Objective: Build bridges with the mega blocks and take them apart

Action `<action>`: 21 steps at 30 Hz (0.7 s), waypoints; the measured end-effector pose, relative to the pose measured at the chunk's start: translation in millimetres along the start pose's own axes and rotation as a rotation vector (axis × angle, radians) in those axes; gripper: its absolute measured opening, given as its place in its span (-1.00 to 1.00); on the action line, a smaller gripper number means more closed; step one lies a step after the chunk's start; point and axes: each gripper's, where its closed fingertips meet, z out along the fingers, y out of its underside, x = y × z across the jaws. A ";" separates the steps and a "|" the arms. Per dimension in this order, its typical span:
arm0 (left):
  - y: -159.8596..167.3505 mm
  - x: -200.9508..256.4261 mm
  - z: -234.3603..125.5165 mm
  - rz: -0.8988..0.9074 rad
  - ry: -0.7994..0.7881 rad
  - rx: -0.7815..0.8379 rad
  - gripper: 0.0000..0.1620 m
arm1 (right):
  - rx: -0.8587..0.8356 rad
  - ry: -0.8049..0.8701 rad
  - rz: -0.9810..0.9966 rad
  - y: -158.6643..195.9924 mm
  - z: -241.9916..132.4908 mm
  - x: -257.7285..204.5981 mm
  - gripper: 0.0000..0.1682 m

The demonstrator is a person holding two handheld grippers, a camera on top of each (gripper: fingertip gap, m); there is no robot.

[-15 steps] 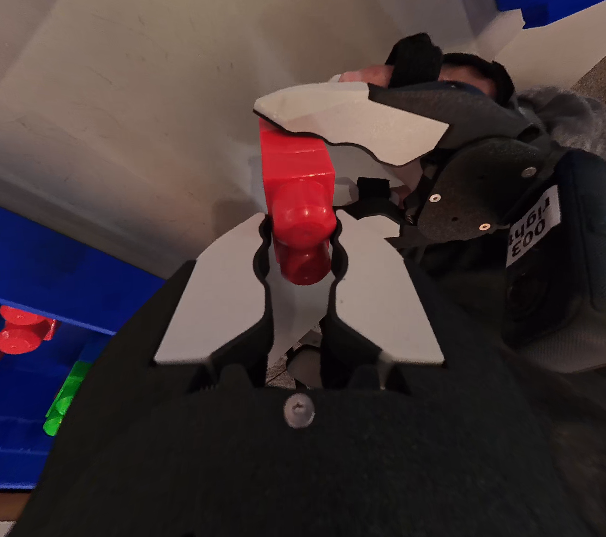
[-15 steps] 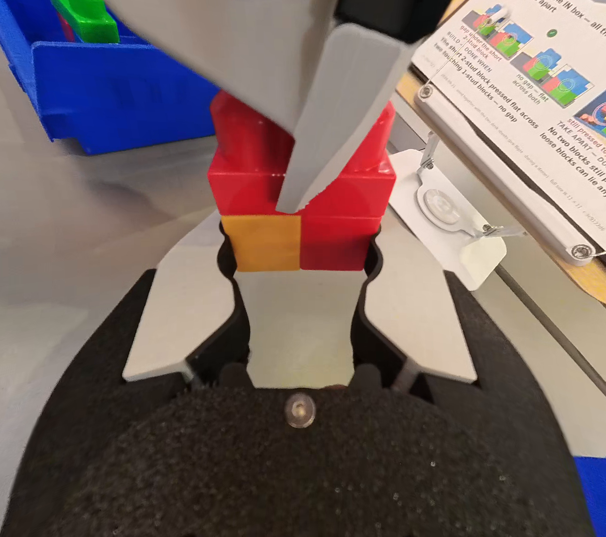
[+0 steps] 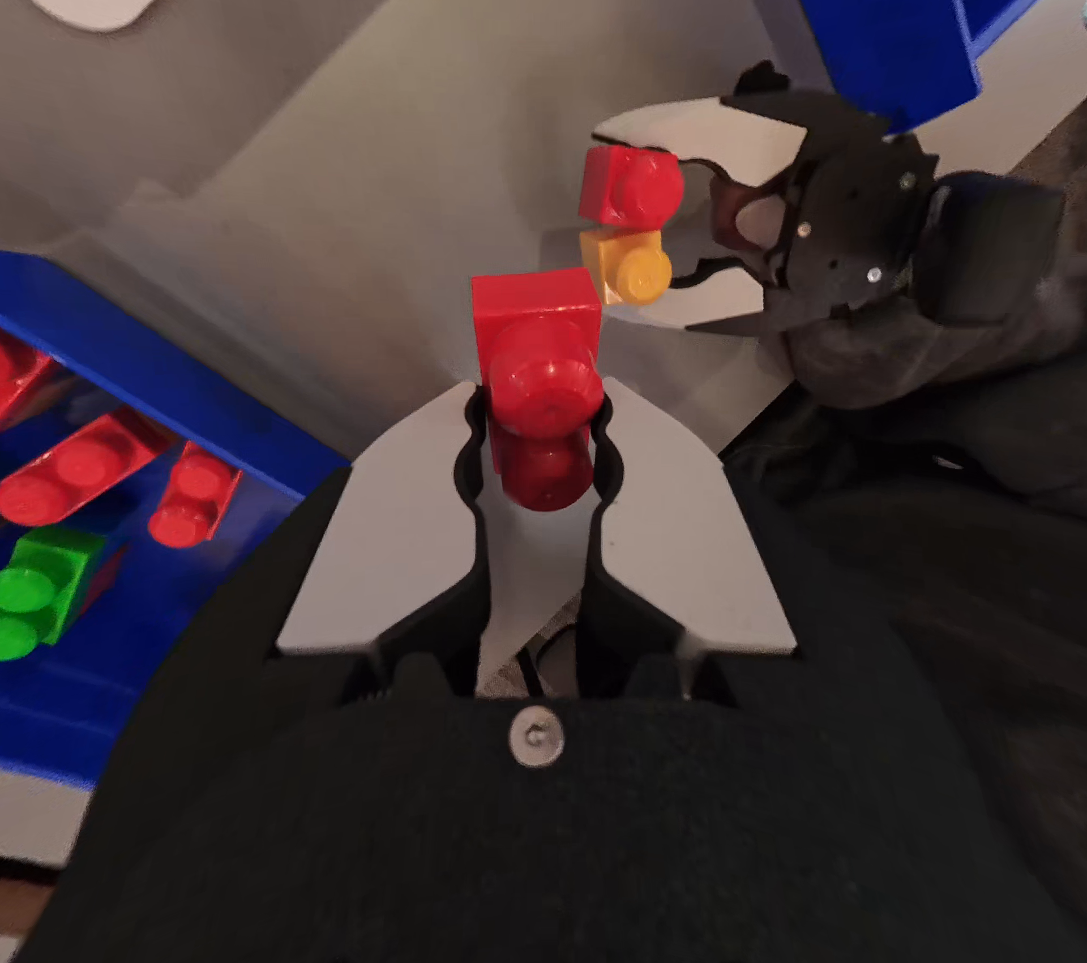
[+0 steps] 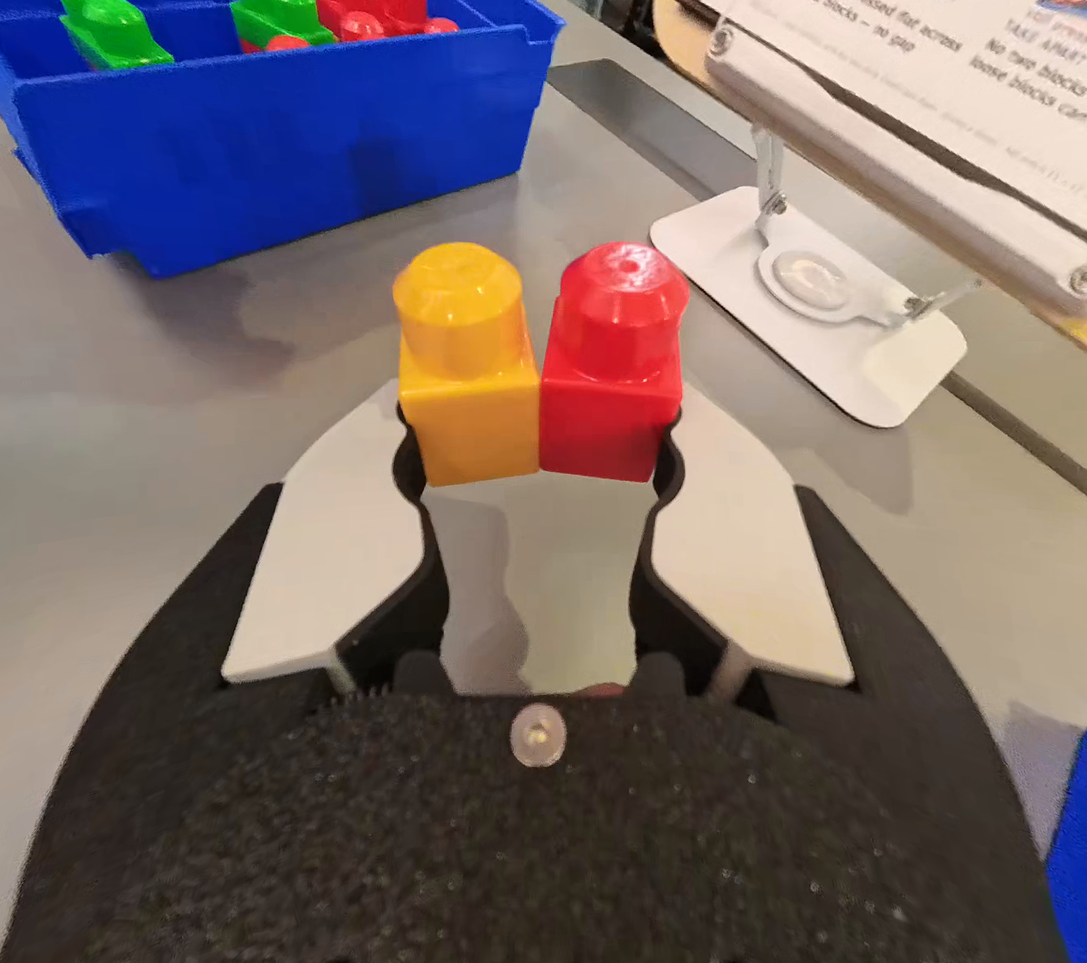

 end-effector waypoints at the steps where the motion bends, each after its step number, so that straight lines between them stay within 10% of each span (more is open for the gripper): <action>1: 1.2 4.7 0.8 0.038 -0.007 0.052 -0.58 | 0.012 -0.004 0.017 0.1 -5.5 -0.1 -0.08; 10: 68.1 50.3 82.9 -0.024 0.067 0.779 -0.59 | 0.162 0.102 0.058 -22.2 -95.7 5.7 -0.07; 21: 87.9 82.5 109.8 0.153 0.100 0.896 -0.59 | 0.067 0.270 0.089 -36.1 -161.3 69.1 -0.07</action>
